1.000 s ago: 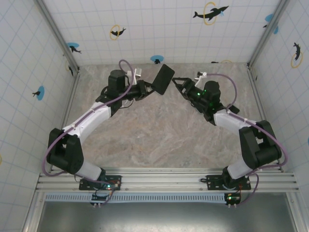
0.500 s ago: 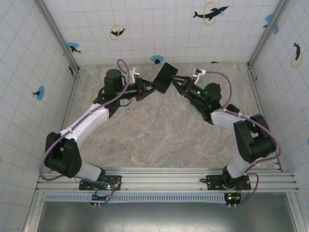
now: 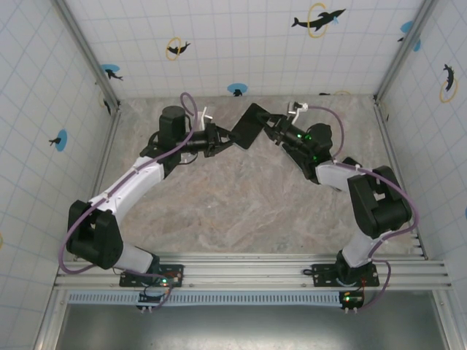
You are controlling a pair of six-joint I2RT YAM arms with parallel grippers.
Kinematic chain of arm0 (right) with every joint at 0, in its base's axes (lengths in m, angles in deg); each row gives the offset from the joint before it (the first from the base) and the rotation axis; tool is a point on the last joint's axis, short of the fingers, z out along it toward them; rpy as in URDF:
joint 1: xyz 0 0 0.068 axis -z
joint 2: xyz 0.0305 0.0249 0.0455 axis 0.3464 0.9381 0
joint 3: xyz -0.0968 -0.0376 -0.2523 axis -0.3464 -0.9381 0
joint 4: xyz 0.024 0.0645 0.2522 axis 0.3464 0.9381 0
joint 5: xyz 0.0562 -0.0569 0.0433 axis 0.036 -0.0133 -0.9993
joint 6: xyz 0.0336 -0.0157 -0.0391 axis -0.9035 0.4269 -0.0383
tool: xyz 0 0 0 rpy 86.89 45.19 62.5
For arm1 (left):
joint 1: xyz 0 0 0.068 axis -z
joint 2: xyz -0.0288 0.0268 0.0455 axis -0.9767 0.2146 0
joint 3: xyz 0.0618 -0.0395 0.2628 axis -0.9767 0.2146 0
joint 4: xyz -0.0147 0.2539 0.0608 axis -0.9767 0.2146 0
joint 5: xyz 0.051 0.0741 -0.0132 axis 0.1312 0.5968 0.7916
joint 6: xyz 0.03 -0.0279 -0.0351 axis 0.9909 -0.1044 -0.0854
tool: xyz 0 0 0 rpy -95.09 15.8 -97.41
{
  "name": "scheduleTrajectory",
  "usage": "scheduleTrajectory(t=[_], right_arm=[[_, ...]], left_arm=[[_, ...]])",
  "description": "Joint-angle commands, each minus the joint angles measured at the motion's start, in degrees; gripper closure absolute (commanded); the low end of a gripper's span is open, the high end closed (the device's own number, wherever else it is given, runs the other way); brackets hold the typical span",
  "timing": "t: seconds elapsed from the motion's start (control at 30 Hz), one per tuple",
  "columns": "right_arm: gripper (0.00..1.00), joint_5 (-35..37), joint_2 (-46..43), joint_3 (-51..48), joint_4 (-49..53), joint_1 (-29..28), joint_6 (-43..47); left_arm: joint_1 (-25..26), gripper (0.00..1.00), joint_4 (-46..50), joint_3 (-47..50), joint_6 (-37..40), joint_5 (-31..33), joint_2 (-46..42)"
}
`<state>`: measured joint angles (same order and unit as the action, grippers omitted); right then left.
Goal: Take the phone out of the phone case
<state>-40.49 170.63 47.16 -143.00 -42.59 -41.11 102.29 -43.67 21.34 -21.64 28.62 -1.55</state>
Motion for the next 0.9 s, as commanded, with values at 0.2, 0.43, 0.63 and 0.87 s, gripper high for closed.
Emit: scheduleTrajectory(t=[0.2,0.43,0.63,0.87], right_arm=[[0.96,1.8,1.6,2.5,-5.1,0.2,-1.3],[0.99,18.2,-1.2,-1.1,-3.7,-0.8,-3.0],[0.99,38.5,-5.1,-4.3,1.0,-6.7,0.6],[0.99,56.0,-6.7,-5.6,1.1,-14.0,0.8]], left_arm=[[0.2,0.67,-6.3,-1.1,-1.2,3.4,0.5],[0.2,0.39,-19.5,6.6,-12.5,18.3,-0.8],[6.4,0.33,-27.5,12.5,-17.4,37.0,-2.9],[13.1,0.34,-33.1,15.6,-23.5,49.7,-2.5]])
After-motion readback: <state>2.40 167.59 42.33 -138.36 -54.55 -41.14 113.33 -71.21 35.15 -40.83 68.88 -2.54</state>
